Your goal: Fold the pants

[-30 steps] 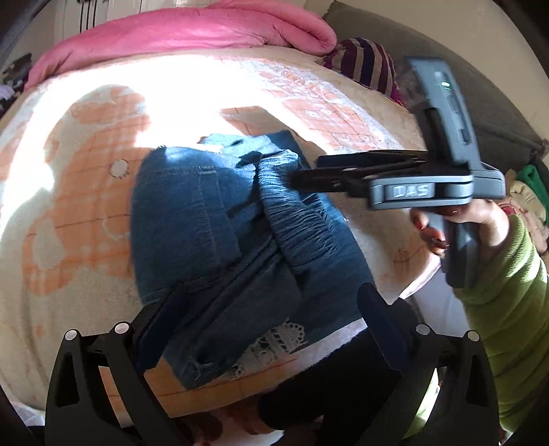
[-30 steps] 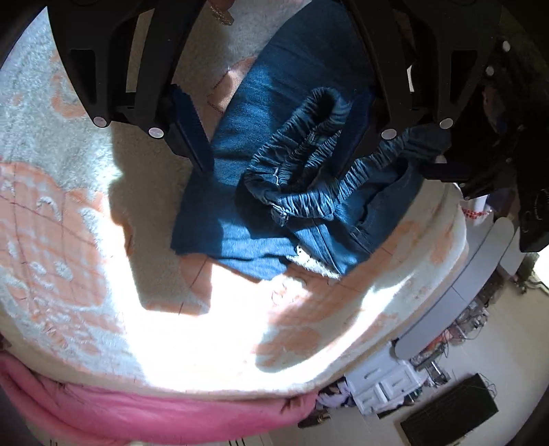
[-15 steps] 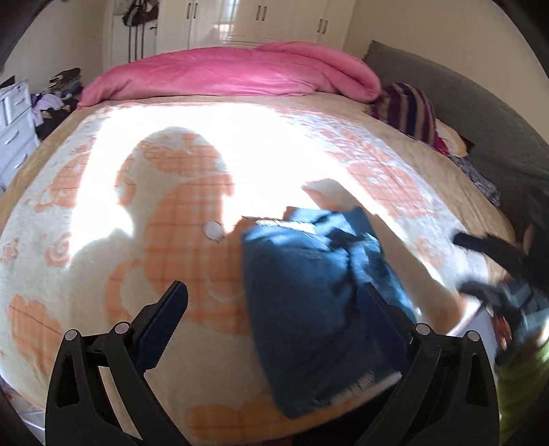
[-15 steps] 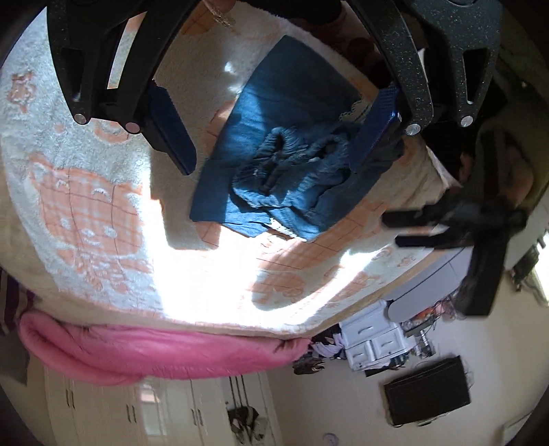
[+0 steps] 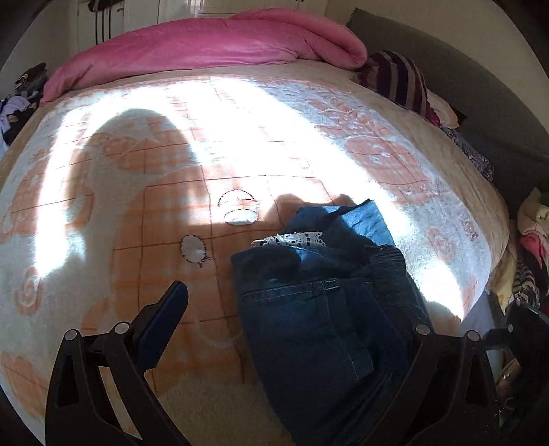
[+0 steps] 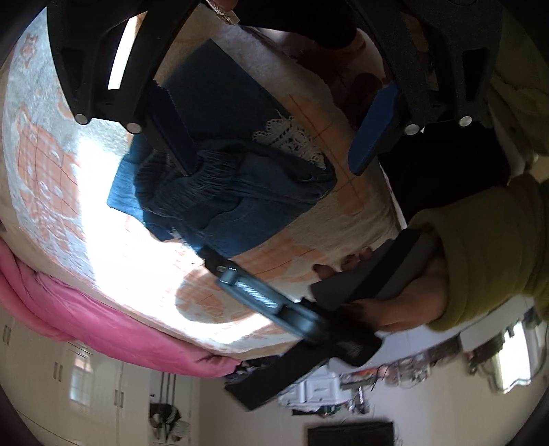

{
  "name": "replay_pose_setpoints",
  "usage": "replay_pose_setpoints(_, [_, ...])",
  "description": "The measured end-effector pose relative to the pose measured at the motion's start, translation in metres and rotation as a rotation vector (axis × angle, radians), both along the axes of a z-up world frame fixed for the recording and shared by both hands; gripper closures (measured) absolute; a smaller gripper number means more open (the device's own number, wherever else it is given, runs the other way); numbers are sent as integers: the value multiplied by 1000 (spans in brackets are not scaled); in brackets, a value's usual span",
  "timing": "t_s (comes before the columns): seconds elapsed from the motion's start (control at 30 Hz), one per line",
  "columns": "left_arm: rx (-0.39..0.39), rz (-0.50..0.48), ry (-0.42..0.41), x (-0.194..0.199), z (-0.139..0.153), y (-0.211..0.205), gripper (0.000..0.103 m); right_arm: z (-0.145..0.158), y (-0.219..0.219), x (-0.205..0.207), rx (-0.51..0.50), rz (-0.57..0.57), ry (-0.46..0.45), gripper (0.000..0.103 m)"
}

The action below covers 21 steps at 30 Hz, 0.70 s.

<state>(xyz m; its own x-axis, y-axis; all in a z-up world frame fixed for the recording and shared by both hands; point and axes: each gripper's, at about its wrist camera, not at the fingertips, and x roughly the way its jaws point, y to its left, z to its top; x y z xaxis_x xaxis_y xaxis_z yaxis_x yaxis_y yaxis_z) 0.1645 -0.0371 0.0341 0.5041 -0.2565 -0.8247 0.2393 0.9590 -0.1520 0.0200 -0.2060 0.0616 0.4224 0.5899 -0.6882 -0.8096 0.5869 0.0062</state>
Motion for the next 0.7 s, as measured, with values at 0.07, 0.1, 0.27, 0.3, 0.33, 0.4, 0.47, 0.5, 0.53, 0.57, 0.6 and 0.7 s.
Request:
replay_pose_setpoints(0.07, [-8, -16, -2, 5, -7, -2, 6, -5, 13, -1, -42, 38, -12, 38])
replay_pose_setpoints(0.1, [-30, -21, -1, 6, -9, -1, 6, -7, 18, -1, -66, 48, -25, 41])
replay_pose_setpoints(0.27, [-143, -81, 16, 6, -17, -4, 34, -19, 43, 0, -168, 111, -78, 57])
replay_pose_setpoints(0.3, [-112, -96, 11, 5, -20, -9, 34, -21, 47, 0, -196, 117, -103, 58])
replay_pose_setpoints(0.33, [-91, -104, 11, 5, -23, -13, 36, -24, 51, 0, -223, 126, -123, 62])
replay_pose_setpoints(0.4, [-81, -111, 23, 6, -29, -16, 39, -29, 55, 2, -237, 146, -131, 73])
replay_pose_setpoints(0.47, [-62, -112, 23, 8, -33, -20, 39, -31, 54, 3, -222, 171, -99, 101])
replay_pose_setpoints(0.5, [-57, -112, 21, 8, -35, -20, 39, -30, 50, 1, -208, 181, -90, 101])
replay_pose_setpoints(0.53, [-55, -112, 21, 9, -36, -21, 39, -28, 46, 0, -190, 200, -88, 102])
replay_pose_setpoints(0.57, [-55, -113, 21, 8, -36, -21, 39, -25, 41, -5, -175, 227, -85, 102])
replay_pose_setpoints(0.6, [-51, -118, 18, 8, -36, -22, 39, -23, 35, -9, -174, 248, -80, 102])
replay_pose_setpoints(0.7, [-55, -117, 14, 8, -36, -22, 39, -31, 22, -14, -193, 238, -45, 102])
